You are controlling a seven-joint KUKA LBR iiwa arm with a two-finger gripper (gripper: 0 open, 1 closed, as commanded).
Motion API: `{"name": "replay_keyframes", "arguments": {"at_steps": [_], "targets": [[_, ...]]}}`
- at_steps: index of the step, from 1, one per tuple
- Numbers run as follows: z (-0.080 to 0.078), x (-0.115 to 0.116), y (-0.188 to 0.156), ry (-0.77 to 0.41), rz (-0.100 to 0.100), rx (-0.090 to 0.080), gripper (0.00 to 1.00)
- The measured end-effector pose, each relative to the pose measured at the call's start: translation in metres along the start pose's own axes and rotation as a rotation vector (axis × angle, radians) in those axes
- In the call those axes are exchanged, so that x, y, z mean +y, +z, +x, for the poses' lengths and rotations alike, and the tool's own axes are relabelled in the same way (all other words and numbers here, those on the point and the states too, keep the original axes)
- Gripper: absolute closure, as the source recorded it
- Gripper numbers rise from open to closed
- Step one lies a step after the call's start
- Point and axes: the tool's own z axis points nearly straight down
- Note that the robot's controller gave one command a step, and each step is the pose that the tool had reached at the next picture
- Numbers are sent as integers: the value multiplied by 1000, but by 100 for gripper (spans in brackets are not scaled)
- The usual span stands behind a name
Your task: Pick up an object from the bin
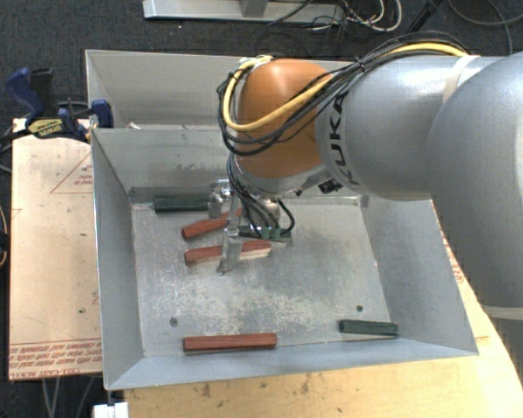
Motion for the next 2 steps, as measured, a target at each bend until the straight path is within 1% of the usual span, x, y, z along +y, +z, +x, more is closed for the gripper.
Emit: {"name": "replay_keyframes", "arguments": {"at_steps": [1,2], "targets": [[-2,-1,-5,3,-1,-8,0],[-31,-5,30,50,-5,-20,0]]}}
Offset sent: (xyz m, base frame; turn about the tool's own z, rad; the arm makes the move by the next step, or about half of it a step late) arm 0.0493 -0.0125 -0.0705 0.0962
